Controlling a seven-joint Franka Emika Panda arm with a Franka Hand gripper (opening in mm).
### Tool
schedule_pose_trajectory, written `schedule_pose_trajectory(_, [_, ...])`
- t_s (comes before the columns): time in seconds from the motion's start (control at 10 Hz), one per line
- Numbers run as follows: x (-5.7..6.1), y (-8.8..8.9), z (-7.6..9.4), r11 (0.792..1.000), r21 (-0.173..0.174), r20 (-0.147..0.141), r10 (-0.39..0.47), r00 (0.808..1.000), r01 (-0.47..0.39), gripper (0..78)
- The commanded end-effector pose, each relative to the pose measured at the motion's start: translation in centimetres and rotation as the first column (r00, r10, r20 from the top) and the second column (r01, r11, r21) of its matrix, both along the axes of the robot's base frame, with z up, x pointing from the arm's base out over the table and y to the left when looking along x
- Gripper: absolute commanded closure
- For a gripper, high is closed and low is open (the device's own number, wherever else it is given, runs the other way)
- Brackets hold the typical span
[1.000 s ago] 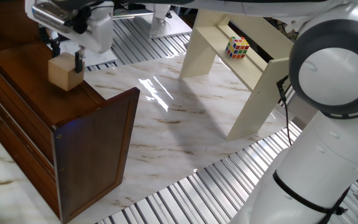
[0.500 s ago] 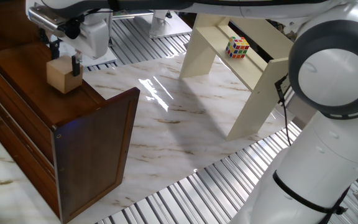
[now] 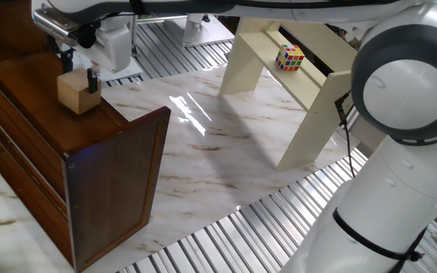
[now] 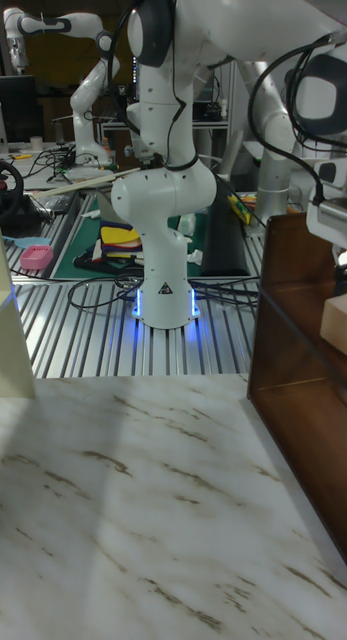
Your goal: Put the object on the shelf
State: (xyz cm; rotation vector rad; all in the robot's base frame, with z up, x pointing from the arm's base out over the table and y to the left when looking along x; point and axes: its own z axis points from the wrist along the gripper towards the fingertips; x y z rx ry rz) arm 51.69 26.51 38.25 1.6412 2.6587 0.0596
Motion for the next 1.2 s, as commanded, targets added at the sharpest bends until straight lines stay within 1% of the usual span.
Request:
schedule_pose_trajectory(0.1, [0.0,0.0,0.2,1.0,0.001,0.003,0.002,1.0,-0.002,0.1])
schedule_pose_trajectory(0.7, [0.0,0.0,0.2,1.0,0.001,0.003,0.002,1.0,-0.002,0.1])
schedule_pose_trajectory(0.8, [-0.3,0.0,1.0,0.999,-0.012,0.001,0.036,0.999,-0.036,0.1])
schedule_pose_trajectory(0.9, [-0.5,-0.2,1.6,0.999,-0.011,0.0,0.05,0.999,-0.05,0.1])
schedule_pose_trajectory(1.1, [-0.6,-0.3,2.2,0.997,-0.011,-0.002,0.07,0.998,-0.07,0.1])
schedule_pose_trajectory(1.2, [-0.7,-0.4,2.5,0.995,-0.014,-0.002,0.095,0.996,-0.095,0.1])
